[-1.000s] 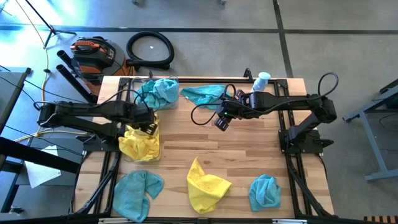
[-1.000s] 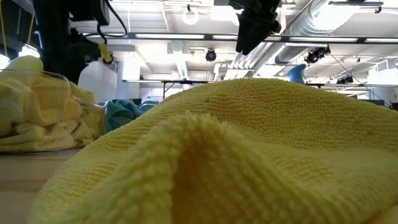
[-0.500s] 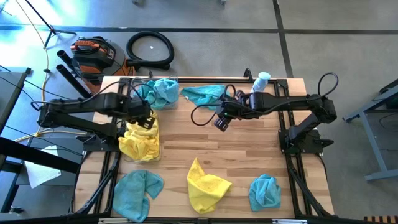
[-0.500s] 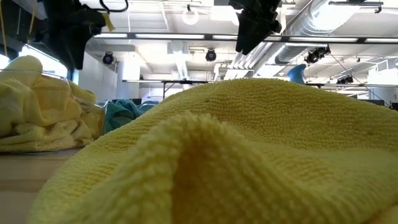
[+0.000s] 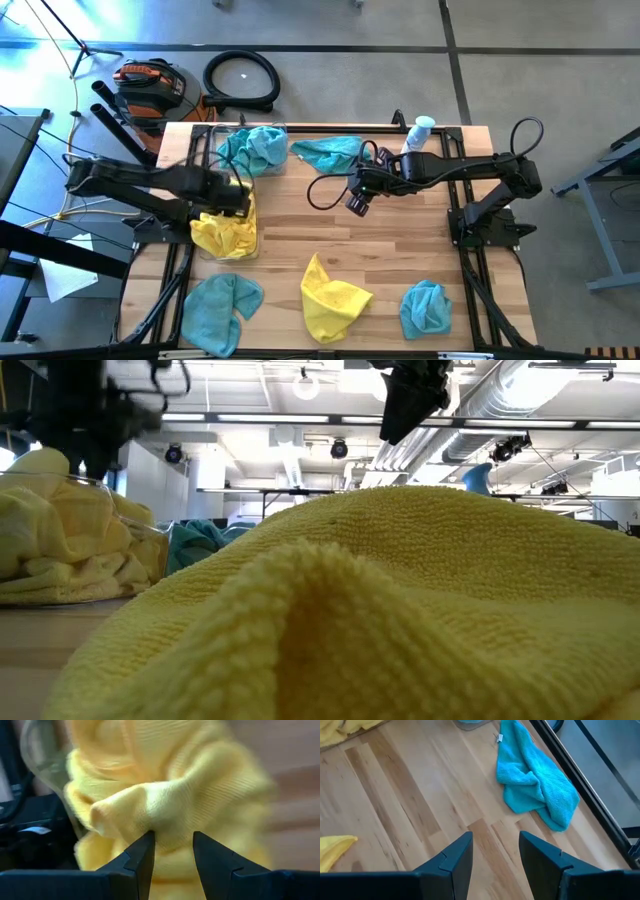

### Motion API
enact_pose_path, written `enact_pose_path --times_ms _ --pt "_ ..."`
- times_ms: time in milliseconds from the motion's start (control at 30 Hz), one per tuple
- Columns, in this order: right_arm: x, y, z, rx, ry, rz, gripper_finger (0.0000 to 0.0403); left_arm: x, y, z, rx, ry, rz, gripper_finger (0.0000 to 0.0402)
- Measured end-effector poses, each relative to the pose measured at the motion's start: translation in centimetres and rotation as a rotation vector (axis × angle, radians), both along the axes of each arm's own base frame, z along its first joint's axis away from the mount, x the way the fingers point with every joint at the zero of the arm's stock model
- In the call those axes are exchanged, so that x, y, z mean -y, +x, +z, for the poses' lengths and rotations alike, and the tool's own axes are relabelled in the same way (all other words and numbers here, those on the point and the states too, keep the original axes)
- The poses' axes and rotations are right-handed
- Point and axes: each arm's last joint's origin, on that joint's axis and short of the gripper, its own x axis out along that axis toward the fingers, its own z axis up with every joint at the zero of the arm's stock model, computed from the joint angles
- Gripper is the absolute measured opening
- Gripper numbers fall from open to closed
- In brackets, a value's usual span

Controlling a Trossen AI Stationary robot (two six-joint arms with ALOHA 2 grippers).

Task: Sort microfiber towel by color & place in baskets
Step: Put the yellow towel into the bottom transparent bin

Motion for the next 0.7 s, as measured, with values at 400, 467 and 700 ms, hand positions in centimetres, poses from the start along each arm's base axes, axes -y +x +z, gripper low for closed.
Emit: enact_pose_path --times_ms 400,467,700 --pt "0.0 0.0 0.0 -0.047 -0.051 0.096 0.0155 0.4 0.0 -7.0 0.005 0.016 0.061 0.0124" --pt "0.0 0.0 0.0 -0.050 -0.055 0.102 0.0155 0.5 0.2 -6.4 0.018 0.013 0.063 0.0124" --pt "0.0 0.0 0.0 -0.053 -0.058 0.108 0.0155 0.5 0.7 -2.1 0.022 0.023 0.065 0.0124"
